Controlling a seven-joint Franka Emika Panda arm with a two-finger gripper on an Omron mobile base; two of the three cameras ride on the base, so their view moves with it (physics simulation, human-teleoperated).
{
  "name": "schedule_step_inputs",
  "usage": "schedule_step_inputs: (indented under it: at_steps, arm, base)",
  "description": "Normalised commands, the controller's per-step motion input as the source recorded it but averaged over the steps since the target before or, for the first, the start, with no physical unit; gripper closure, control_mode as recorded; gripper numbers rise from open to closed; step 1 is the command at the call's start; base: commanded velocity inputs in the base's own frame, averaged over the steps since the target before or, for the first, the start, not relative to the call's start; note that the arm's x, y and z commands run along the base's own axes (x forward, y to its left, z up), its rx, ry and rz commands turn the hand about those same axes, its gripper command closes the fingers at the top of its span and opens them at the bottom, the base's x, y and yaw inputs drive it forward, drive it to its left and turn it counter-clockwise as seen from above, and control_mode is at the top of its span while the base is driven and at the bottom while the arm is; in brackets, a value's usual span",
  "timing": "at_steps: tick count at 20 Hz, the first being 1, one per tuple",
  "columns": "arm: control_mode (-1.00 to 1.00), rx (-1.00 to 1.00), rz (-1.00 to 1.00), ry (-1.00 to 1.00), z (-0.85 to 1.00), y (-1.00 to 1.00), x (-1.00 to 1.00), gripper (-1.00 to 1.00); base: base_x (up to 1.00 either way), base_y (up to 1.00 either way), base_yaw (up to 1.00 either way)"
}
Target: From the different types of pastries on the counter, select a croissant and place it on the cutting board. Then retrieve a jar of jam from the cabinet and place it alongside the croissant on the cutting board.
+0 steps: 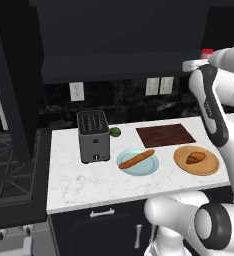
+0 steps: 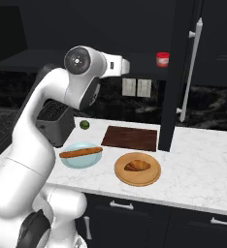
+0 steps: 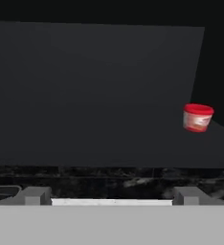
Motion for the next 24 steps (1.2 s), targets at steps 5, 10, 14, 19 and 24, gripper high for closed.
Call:
schedule_step_inputs:
  at_steps: [5, 10, 14, 19, 24]
  arm:
    - [-1.0, -0.01, -0.1, 0.04, 0.67, -0.59, 0.85, -1.0]
    - [-1.0, 0.0, -0.01, 0.0, 0.0, -0.27, 0.04, -1.0]
    - [-1.0, -0.06, -0.12, 0.0, -0.45, -0.95, -0.35, -1.0]
    - [-1.0, 0.0, -0.09, 0.02, -0.09, -0.09, -0.01, -1.0]
    - [-1.0, -0.01, -0.2, 0.14, 0.01, -0.04, 0.58, -1.0]
  base:
    - [0.0, 0.0, 0.0]
    - [0.0, 0.0, 0.0]
    - [0.0, 0.0, 0.0]
    - [0.0, 0.0, 0.0]
    - [0.0, 0.0, 0.0]
